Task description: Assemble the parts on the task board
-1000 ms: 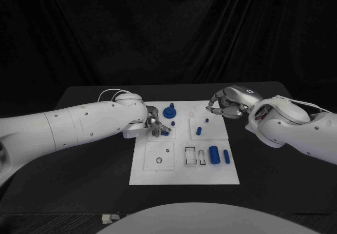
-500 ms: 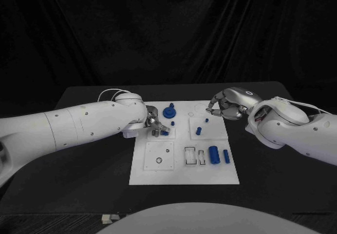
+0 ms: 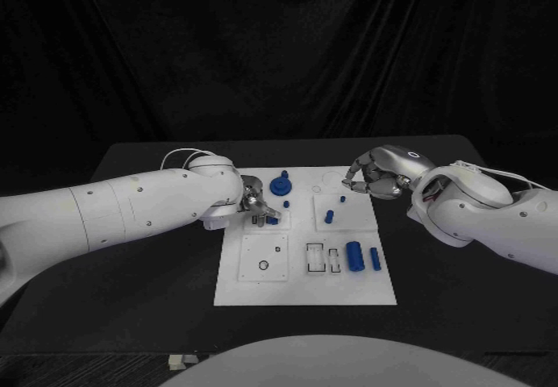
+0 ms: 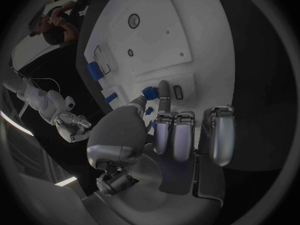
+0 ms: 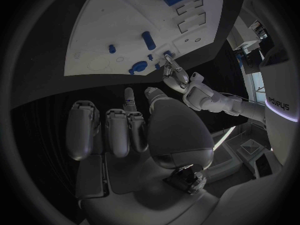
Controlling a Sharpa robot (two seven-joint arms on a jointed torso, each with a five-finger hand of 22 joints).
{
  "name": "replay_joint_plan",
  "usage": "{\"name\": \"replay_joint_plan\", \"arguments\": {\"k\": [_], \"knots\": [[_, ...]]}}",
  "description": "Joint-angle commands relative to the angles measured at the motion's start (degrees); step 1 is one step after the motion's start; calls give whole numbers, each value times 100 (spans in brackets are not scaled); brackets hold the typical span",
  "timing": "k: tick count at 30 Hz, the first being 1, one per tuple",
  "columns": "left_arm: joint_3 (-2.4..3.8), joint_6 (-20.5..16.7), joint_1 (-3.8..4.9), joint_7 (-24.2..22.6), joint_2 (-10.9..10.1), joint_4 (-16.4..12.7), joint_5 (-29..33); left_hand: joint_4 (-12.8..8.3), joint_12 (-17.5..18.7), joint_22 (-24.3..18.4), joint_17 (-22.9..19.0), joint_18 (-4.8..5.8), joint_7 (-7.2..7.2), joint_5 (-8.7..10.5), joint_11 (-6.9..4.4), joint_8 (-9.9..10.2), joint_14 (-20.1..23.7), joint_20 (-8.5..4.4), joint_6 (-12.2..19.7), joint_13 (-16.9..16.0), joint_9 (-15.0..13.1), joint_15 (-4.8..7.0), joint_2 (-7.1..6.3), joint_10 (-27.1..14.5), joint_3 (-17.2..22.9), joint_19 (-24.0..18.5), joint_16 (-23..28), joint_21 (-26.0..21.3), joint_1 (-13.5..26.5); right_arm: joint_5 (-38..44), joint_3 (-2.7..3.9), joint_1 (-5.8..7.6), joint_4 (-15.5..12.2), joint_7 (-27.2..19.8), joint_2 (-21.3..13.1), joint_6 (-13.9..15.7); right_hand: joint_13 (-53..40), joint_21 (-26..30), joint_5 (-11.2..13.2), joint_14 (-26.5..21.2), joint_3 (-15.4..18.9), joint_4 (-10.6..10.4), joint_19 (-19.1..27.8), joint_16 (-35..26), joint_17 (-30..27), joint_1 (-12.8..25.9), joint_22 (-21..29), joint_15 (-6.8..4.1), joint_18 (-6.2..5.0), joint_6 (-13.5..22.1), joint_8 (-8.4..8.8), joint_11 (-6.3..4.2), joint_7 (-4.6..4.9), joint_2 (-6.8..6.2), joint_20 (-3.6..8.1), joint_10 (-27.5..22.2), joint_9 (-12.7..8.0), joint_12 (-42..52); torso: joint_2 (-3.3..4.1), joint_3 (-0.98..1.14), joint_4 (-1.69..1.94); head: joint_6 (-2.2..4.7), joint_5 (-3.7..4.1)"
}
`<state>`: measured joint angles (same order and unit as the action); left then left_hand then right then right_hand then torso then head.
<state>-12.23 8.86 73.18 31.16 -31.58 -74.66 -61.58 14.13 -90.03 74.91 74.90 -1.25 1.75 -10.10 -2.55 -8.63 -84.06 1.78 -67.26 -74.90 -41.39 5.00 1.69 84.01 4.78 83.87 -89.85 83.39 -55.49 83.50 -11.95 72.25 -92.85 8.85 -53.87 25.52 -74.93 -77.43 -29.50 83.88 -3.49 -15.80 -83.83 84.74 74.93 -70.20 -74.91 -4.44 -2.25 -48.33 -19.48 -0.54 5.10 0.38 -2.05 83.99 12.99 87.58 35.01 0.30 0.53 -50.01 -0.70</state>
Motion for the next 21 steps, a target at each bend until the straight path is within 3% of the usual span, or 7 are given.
{"name": "replay_joint_plan", "arguments": {"k": [1, 12, 19, 21], "knots": [[5, -207, -9, -125, -18, -52, 6, -8, 3, 968, 1510, -94, 5, 26, 55, 15, -594, 21, -25, -1510, -9, -45, -14, 599, -38, 17, -15, 4, -28, 8, 4, -14, 6, 101, -3, -33, -1170, 31, -36, 392, -22, 2, -112, -28, 344, -51, -1114, 46, -73, -25, -27, 35, 3, -1, -24, 404, -7, -29, -4, 1, 1, 1, -4], [7, -372, -7, -142, -20, -101, 6, -24, 3, 1012, 1510, -79, -19, -13, 34, -2, -594, 11, -83, -1510, -28, -28, -24, 599, -65, 69, -15, 52, -75, 8, 4, -16, 24, 109, 7, -65, -1171, 31, -38, 391, -20, -3, -112, -31, 340, -50, -1114, 46, -73, -21, -24, 34, 6, -4, -24, 404, -10, -29, 0, 0, 3, 1, 3], [7, -326, -6, -125, -3, -101, 6, -81, 3, 1032, 1510, -75, -41, -409, 9, 22, -594, -18, -104, -1510, -48, -2, -25, 599, -65, 94, -15, 60, -212, 8, 4, -16, 39, 119, 9, -89, -1171, 31, -38, 391, -20, -3, -112, -31, 340, -50, -1114, 46, -73, -21, -24, 34, 6, -4, -24, 404, -10, -29, -3, 0, 2, 1, 11], [7, -273, -6, -108, 2, -98, 6, -81, 3, 1037, 1510, -73, -41, -413, 8, 22, -594, -18, -104, -1510, -48, -2, -25, 599, -65, 99, -15, 66, -213, 8, 4, -16, 41, 123, 10, -97, -1171, 31, -38, 391, -20, -3, -112, -31, 340, -50, -1114, 46, -73, -21, -24, 34, 6, -4, -24, 404, -10, -29, -1, 0, 1, 1, 7]]}}
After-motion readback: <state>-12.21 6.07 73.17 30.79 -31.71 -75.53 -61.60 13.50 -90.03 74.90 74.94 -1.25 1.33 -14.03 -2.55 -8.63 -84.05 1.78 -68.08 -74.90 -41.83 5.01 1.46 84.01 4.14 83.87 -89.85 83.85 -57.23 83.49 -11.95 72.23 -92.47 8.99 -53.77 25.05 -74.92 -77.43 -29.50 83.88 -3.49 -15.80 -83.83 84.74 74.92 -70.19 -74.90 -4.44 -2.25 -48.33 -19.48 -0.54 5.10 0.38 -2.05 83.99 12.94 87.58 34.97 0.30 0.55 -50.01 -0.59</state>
